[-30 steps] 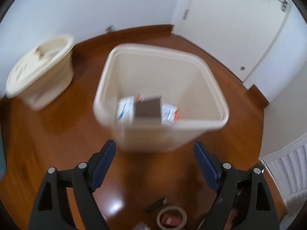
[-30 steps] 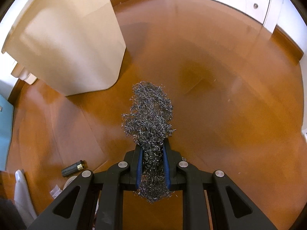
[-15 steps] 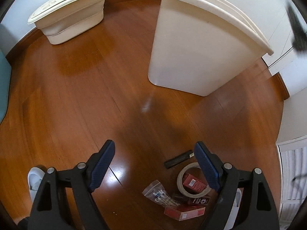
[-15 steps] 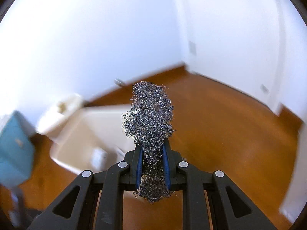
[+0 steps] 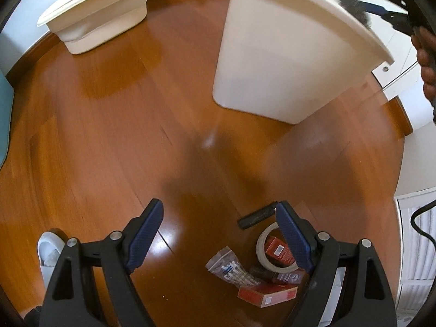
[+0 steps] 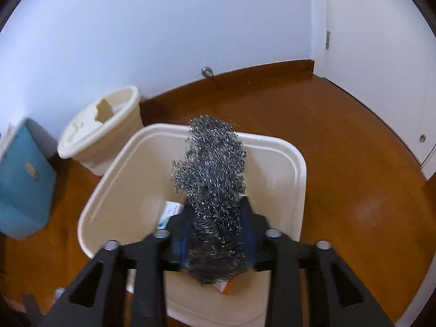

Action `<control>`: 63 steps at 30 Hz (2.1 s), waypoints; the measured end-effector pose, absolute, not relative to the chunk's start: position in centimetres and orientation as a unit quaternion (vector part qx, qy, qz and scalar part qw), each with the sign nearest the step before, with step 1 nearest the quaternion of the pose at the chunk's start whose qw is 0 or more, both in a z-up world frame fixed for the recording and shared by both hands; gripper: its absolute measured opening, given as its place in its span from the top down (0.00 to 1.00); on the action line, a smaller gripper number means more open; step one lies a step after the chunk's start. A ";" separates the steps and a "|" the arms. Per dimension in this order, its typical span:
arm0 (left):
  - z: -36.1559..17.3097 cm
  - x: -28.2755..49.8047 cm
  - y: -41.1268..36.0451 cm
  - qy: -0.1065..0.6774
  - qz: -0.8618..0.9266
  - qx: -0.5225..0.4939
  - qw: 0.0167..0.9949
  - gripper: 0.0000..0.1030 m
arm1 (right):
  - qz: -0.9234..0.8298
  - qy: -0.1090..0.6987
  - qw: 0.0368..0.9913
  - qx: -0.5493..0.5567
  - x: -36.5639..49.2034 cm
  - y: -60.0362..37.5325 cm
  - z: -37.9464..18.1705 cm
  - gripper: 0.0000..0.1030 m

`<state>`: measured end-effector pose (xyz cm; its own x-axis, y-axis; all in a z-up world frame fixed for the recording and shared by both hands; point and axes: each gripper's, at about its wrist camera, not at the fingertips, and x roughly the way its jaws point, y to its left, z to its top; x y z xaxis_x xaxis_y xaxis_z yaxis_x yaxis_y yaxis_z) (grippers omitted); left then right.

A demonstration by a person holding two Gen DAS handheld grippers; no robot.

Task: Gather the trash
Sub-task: 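Carry the steel wool into the wastebasket and open the right tool, then grasp the tape roll with the right tool while the left tool grasps the red cigarette pack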

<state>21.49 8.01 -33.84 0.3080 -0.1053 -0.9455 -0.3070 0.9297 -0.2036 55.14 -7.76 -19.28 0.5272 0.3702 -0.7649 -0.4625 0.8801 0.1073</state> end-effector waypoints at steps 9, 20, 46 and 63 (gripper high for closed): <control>-37.4 20.2 7.0 0.626 0.059 -0.167 0.759 0.18 | 0.270 0.333 0.903 -0.029 48.6 -10.4 -15.4 0.31; -40.2 17.2 5.5 0.660 0.058 -0.160 0.732 0.18 | 0.264 0.619 0.739 -0.045 35.7 -14.6 -37.1 0.30; -40.1 14.5 -7.9 0.626 -0.280 0.239 0.687 0.18 | 0.233 0.640 0.732 0.027 34.2 -20.5 -39.6 0.85; -44.4 12.7 -12.9 0.647 -0.397 0.308 0.573 0.79 | 0.204 0.650 0.726 0.091 34.7 -24.0 -41.0 0.85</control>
<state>12.71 -12.91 -44.37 -0.1534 -0.0559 -0.9866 0.8542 0.4945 -0.1609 34.68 -23.99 -40.99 0.0711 0.4144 -0.9073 -0.1789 0.9002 0.3971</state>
